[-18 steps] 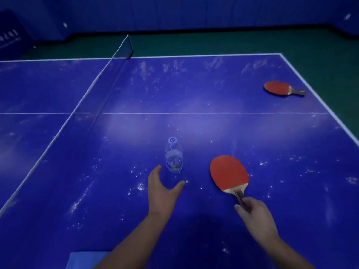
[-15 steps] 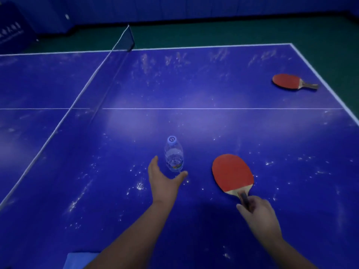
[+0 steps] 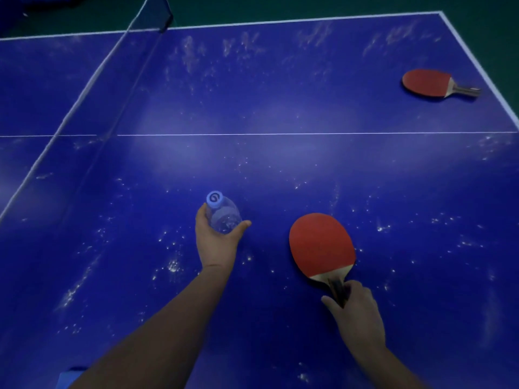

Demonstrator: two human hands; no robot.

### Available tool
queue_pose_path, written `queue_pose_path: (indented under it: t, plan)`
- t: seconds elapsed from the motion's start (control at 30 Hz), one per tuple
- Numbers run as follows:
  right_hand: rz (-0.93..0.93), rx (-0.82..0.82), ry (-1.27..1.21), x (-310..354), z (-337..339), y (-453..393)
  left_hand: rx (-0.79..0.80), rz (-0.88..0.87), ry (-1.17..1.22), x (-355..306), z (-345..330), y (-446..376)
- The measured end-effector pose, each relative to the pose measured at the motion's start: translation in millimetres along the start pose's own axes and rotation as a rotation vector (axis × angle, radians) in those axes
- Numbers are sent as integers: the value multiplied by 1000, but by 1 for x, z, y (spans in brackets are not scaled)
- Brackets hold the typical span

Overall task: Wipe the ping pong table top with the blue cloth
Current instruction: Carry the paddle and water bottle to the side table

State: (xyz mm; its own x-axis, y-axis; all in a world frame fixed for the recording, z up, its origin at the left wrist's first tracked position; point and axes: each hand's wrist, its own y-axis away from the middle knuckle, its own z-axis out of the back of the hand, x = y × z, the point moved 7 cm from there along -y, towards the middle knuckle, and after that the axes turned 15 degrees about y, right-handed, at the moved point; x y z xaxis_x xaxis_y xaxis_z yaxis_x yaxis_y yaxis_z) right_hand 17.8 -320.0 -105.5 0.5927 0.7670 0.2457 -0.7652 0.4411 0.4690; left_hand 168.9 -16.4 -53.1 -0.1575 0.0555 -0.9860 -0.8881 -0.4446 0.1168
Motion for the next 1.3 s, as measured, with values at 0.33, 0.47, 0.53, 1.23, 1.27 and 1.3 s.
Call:
queue_pose_path:
  t: [0.33,0.47,0.53,1.23,1.27,1.3]
  plan:
    - [31,57,-10,8,6,-9,28,-28,-48,-14,6,14]
    - [-2,83,47,10,16,-13,70,-30,-59,-17,17,39]
    - [3,67,71,8,20,-9,95,-32,-59,-17,23,55]
    - [-179,-75,-71,-223,8,215,593,31,-38,26,34,332]
    - [-189,-74,-56,-237,9,221,616,30,-46,25,28,345]
    - [-202,-79,-61,-251,11,225,636,29,-53,24,21,358]
